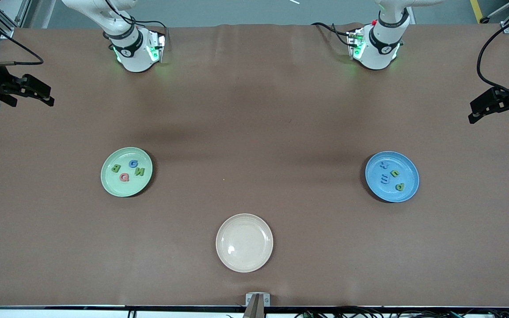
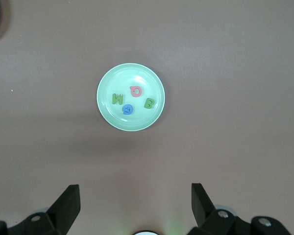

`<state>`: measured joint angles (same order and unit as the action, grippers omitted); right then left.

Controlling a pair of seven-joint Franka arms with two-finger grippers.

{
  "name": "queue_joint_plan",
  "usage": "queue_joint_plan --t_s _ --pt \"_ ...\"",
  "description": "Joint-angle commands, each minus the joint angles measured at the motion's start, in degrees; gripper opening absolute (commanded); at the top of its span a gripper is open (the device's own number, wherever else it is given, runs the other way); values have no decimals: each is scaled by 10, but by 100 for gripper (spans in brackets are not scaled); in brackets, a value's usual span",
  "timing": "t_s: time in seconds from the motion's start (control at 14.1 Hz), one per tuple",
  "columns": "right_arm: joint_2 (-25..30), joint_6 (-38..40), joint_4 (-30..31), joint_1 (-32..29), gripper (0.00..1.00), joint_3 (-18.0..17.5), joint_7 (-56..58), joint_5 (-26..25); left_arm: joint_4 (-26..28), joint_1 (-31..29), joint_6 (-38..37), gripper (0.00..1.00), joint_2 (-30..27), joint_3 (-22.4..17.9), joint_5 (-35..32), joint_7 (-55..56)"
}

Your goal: Sort upper and lower case letters into plates

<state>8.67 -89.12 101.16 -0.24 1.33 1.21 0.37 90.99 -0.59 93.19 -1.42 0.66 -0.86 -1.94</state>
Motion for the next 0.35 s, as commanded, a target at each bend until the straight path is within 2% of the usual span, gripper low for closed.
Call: queue_joint_plan --t_s 0.0,0.28 --pt "16 1 12 -2 100 -3 -9 -5 -8 -3 1 100 1 -1 9 4" --pt "16 1 12 0 100 -3 -10 -5 -7 -3 0 100 1 -1 8 24"
